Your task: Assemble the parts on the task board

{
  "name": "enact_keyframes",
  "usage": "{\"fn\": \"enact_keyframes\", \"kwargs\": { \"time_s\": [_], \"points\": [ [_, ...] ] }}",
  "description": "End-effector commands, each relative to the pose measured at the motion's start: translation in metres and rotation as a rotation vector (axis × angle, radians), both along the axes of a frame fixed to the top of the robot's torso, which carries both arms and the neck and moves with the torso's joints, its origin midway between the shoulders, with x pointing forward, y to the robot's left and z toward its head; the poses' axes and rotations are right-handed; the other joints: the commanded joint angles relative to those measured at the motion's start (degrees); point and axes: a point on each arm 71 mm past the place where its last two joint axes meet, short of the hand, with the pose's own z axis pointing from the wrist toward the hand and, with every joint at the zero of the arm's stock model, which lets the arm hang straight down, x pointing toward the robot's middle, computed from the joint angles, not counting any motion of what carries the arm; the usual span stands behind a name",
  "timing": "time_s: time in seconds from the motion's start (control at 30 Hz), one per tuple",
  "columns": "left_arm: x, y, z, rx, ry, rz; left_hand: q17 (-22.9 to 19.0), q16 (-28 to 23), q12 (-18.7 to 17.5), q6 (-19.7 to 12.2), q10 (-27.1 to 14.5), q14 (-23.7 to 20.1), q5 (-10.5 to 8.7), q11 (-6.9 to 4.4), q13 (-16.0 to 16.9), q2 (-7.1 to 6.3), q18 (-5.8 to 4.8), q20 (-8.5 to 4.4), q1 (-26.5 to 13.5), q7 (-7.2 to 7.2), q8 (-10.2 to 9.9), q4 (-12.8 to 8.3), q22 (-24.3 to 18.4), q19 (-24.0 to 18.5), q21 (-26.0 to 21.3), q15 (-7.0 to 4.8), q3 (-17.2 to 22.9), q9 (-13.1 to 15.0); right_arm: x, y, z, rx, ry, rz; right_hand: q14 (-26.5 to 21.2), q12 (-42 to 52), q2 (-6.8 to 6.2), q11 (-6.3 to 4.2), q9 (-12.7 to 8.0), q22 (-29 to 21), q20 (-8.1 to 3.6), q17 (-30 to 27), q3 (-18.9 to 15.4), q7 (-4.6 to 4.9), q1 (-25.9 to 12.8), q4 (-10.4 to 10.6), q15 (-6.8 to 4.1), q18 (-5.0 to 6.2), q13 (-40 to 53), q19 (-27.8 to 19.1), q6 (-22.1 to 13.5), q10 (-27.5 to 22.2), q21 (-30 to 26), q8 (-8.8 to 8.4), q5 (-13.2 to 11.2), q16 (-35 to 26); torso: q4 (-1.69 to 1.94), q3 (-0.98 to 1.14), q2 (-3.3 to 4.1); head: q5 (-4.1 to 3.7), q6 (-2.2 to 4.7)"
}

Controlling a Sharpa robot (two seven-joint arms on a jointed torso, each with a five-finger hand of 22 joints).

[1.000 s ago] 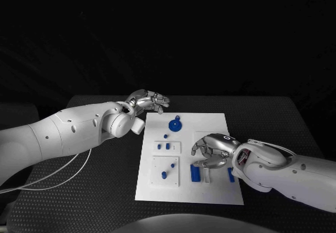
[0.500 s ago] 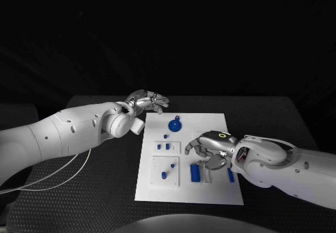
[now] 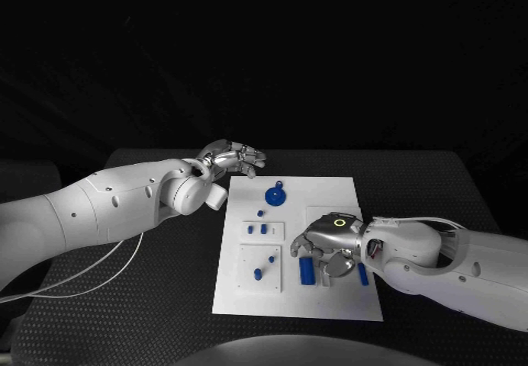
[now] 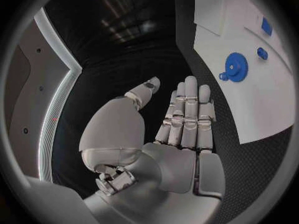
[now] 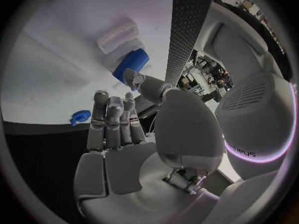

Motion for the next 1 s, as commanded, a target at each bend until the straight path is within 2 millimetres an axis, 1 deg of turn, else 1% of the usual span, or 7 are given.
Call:
{"fn": "enact_keyframes", "kwargs": {
  "time_s": [0.03, 0.17, 0.27, 0.43, 0.63, 0.77, 1.0],
  "points": [
    [0.0, -0.003, 0.001, -0.009, -0.001, -0.017, 0.1, -0.3, 0.1, -0.4, -0.3, 0.0, 0.26, -0.07, -0.1, -0.12, 0.63, 0.14, -0.1, 0.12, -0.2, 0.2, 0.1, 0.3, -0.3, 0.19, -0.1, -0.1, -0.003, 0.004, -0.004, -0.086, -0.023, 0.038, -0.6, 0.4, -0.07, -0.03, 0.1, 1.4, 0.02, 0.0, 0.4, -0.05, 0.6, 0.0, -0.08, -0.52, -0.1, -0.5, -0.4, -0.6, 0.3, 0.45, -0.1, 0.5, 0.08, -0.02, 0.02, -0.02, -0.07],
    [-0.001, -0.003, 0.001, -0.01, -0.001, -0.019, 0.1, -0.3, 0.1, -0.5, -0.3, 0.0, 0.25, -0.06, -0.1, -0.12, 0.63, 0.15, -0.1, 0.13, -0.2, 0.2, 0.1, 0.4, -0.3, 0.19, -0.1, -0.1, -0.004, 0.004, -0.008, -0.1, -0.027, 0.038, -0.7, 0.6, -0.08, 0.01, 0.2, 1.4, 0.07, -0.1, 0.4, -0.15, 0.5, 0.0, -0.03, -0.52, -0.2, -0.6, -0.4, -0.8, 0.5, 0.59, -0.1, 0.7, 0.01, -0.04, 0.03, -0.01, -0.04],
    [-0.001, -0.003, 0.001, -0.009, 0.0, -0.019, 0.1, -0.3, 0.1, -0.5, -0.3, 0.0, 0.25, -0.06, -0.1, -0.11, 0.63, 0.15, -0.1, 0.14, -0.2, 0.2, 0.1, 0.4, -0.3, 0.2, -0.1, -0.1, -0.005, 0.006, -0.01, -0.098, -0.037, 0.046, -0.8, 0.8, -0.05, 0.03, 0.2, 1.3, 0.09, -0.1, 0.5, -0.08, 0.7, 0.0, 0.0, -0.52, -0.2, -0.7, -0.4, -0.8, 0.6, 0.73, -0.1, 0.8, 0.06, -0.02, 0.02, 0.04, -0.15],
    [-0.001, -0.003, 0.001, -0.01, 0.001, -0.021, 0.1, -0.3, 0.1, -0.5, -0.3, 0.1, 0.23, -0.05, -0.1, -0.1, 0.63, 0.15, -0.1, 0.16, -0.2, 0.2, 0.1, 0.4, -0.3, 0.2, -0.1, -0.1, -0.005, 0.008, -0.013, -0.107, -0.055, 0.053, -0.9, 1.1, 0.01, 0.05, 0.3, 1.3, 0.11, -0.2, 0.6, 0.03, 0.8, 0.0, 0.03, -0.52, -0.3, -0.8, -0.3, -0.9, 0.9, 0.96, -0.1, 1.1, 0.09, 0.0, 0.04, 0.01, -0.07],
    [-0.001, -0.002, 0.001, -0.009, 0.002, -0.02, 0.2, -0.3, 0.1, -0.6, -0.4, 0.1, 0.22, -0.04, -0.1, -0.08, 0.63, 0.16, -0.1, 0.18, -0.2, 0.2, 0.1, 0.4, -0.3, 0.2, -0.1, -0.1, -0.004, 0.005, -0.019, -0.129, -0.048, 0.05, -1.0, 1.5, 0.16, 0.04, 0.5, 1.3, 0.09, -0.3, 1.2, 0.19, 1.3, 0.1, 0.06, -0.52, -0.6, -0.8, 0.1, -0.9, 1.2, 1.43, 0.0, 1.5, 0.08, -0.04, 0.05, 0.03, -0.33],
    [-0.001, -0.002, 0.001, -0.009, 0.002, -0.021, 0.2, -0.3, 0.1, -0.6, -0.4, 0.1, 0.21, -0.04, -0.1, -0.08, 0.63, 0.16, -0.1, 0.19, -0.2, 0.2, 0.1, 0.4, -0.3, 0.21, -0.1, -0.1, -0.006, 0.005, -0.023, -0.136, -0.038, 0.049, -1.1, 1.8, 0.26, 0.04, 0.6, 1.3, 0.14, -0.5, 1.6, 0.52, 1.4, 0.2, 0.11, -0.52, -0.8, -0.9, 0.6, -1.0, 1.5, 1.86, 0.0, 1.8, 0.07, -0.06, 0.02, 0.03, -0.43],
    [-0.001, -0.002, 0.001, -0.009, 0.002, -0.02, 0.2, -0.3, 0.1, -0.6, -0.4, 0.1, 0.21, -0.04, -0.1, -0.06, 0.63, 0.16, -0.1, 0.2, -0.2, 0.3, 0.2, 0.4, -0.3, 0.21, -0.1, -0.1, -0.007, 0.004, -0.028, -0.144, -0.026, 0.049, -1.2, 2.3, 0.55, 0.04, 0.8, 1.2, 0.17, -0.8, 2.1, 0.91, 1.7, 0.3, 0.18, -0.52, -1.1, -1.1, 1.4, -1.1, 1.8, 2.52, 0.0, 2.1, 0.05, 0.0, 0.01, 0.17, -0.7]
  ]
}}
